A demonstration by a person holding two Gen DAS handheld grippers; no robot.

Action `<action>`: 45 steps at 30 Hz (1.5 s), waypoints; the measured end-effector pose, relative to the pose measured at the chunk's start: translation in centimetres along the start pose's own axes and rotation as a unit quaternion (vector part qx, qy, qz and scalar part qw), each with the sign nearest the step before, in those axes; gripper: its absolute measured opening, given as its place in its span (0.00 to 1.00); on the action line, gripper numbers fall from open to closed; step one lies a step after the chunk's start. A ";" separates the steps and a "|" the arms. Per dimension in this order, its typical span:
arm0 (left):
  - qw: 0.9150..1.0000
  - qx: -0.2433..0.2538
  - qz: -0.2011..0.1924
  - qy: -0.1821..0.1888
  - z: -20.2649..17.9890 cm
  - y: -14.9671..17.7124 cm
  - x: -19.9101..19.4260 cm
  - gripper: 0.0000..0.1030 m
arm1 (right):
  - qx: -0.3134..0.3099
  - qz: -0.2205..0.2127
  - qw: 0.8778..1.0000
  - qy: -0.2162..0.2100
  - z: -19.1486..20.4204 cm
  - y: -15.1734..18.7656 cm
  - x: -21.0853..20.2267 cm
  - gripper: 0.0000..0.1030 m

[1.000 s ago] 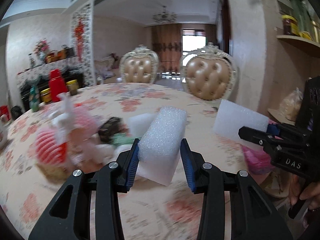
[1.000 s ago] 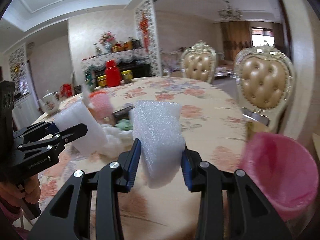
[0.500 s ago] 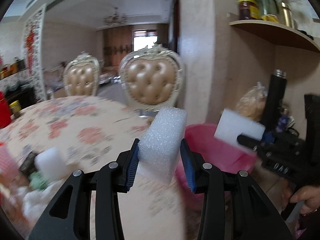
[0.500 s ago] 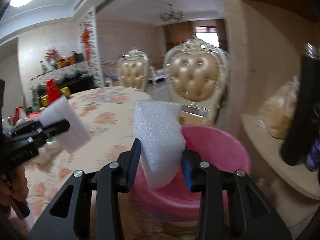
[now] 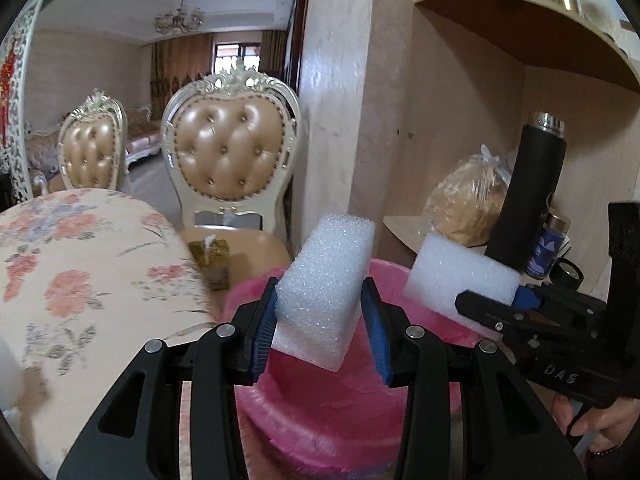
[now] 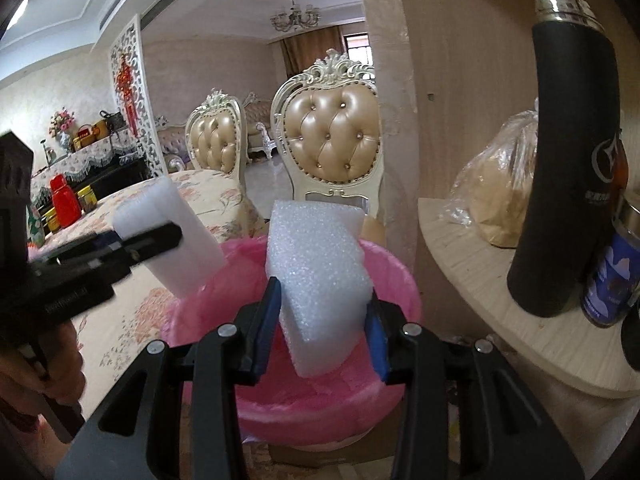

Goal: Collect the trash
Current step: 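Open both tools to drop the foam blocks into the bin, then grasp white tissue with the right tool while the left tool grasps the red foam net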

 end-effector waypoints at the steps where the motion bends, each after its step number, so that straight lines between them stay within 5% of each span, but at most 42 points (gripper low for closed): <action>1: 1.000 -0.003 0.005 -0.002 0.1 0.1 0.6 0.39 | 0.004 -0.002 1.000 -0.004 -0.2 -0.2 0.2 0.64; 3: 1.000 -0.015 0.007 -0.011 0.5 0.3 0.9 0.59 | 0.010 -0.004 1.000 -0.003 -0.6 -0.4 0.5 0.70; 4: 1.000 -0.024 0.005 -0.015 0.9 0.3 0.8 0.77 | 0.011 -0.004 1.000 -0.002 -0.7 -0.5 0.5 0.70; 5: 0.999 -0.041 -0.004 -0.021 1.6 0.4 0.4 0.82 | 0.011 -0.005 1.000 -0.001 -0.8 -0.5 0.4 0.70; 16: 0.994 -0.060 -0.013 -0.090 5.4 1.6 -5.8 0.88 | 0.012 -0.015 1.000 -0.010 1.2 -0.6 -1.9 0.71; 25: 0.984 -0.065 -0.018 -0.166 9.1 5.8 -15.5 0.88 | -0.023 0.006 0.997 -0.076 8.6 0.3 -1.9 0.79; 31: 0.966 -0.088 -0.027 -0.243 12.8 9.3 -23.4 0.88 | -0.052 0.031 0.989 -0.137 15.9 1.3 -1.0 0.80; 45: 0.889 -0.136 -0.039 -0.436 21.5 16.3 -39.6 0.88 | -0.136 0.066 0.950 -0.274 34.9 3.9 -0.5 0.80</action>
Point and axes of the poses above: each gripper's, at about its wrist camera, not at the fingertips, and x roughly the way its jaws point, z to its left, y to its underside, the point moved 1 cm from there along x, roughly the way its jaws point, and after that the axes turned 3 degrees about -z, right-handed, at the moved point
